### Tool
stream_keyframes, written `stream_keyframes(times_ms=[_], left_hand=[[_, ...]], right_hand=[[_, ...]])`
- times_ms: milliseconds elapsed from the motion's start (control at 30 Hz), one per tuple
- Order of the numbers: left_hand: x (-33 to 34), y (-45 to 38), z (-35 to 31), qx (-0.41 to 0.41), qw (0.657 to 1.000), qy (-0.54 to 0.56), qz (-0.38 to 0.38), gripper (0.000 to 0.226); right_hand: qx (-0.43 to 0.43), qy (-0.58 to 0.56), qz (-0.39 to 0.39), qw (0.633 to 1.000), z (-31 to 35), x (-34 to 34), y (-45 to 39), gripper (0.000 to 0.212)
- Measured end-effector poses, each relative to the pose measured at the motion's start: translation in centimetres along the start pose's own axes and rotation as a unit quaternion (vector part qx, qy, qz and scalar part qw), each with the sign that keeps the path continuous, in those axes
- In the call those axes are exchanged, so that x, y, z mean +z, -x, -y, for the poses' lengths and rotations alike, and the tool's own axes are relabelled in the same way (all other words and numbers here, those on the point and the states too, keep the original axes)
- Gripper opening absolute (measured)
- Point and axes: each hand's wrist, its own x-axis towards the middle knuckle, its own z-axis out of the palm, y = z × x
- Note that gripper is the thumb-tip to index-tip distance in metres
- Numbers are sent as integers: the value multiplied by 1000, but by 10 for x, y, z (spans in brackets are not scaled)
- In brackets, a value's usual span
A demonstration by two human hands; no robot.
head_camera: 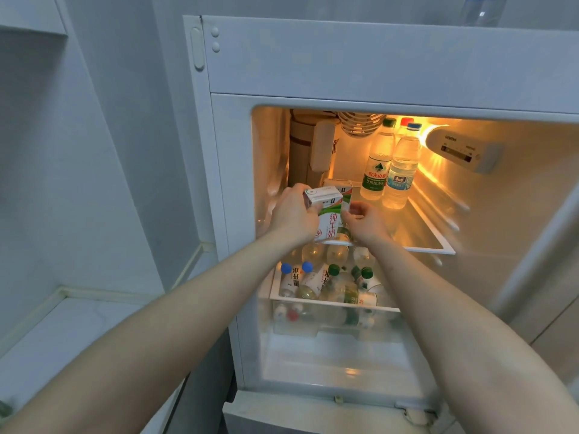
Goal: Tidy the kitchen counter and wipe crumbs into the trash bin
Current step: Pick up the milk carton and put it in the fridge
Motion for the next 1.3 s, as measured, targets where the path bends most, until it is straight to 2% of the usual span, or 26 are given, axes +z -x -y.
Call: stream_keyframes(times_ms=[133, 267, 367, 433, 667, 900, 1067, 1167, 1300], left_hand=[[19, -20, 1, -8, 998, -54, -25, 41], [27, -24, 8, -11, 998, -50, -35, 45], [28, -21, 17, -2, 997, -68, -22, 58], [31, -18, 23, -13, 998, -66, -8, 56], [47, -25, 24, -21, 997, -68, -25, 49], [55, -30, 30, -28, 993, -115, -13, 50], [59, -27, 38, -15, 994, -98, -35, 55], [59, -25, 43, 5, 992, -127, 8, 51], [53, -25, 42, -12, 988, -148, 47, 41]], right_hand=[[-10, 20, -25, 999, -4, 2, -1, 23], [-3, 23, -28, 999, -9, 2, -4, 21], [-1, 25, -26, 999, -10, 4, -6, 15], [-6, 31, -24, 999, -10, 5, -7, 8], [-11, 52, 7, 999, -11, 13, -5, 32], [-37, 82, 7, 996, -10, 12, -1, 33], [-44, 90, 7, 995, -11, 11, 0, 33], [-53, 101, 12, 993, -9, 10, 4, 33], [-55, 111, 12, 992, -7, 9, 8, 32]])
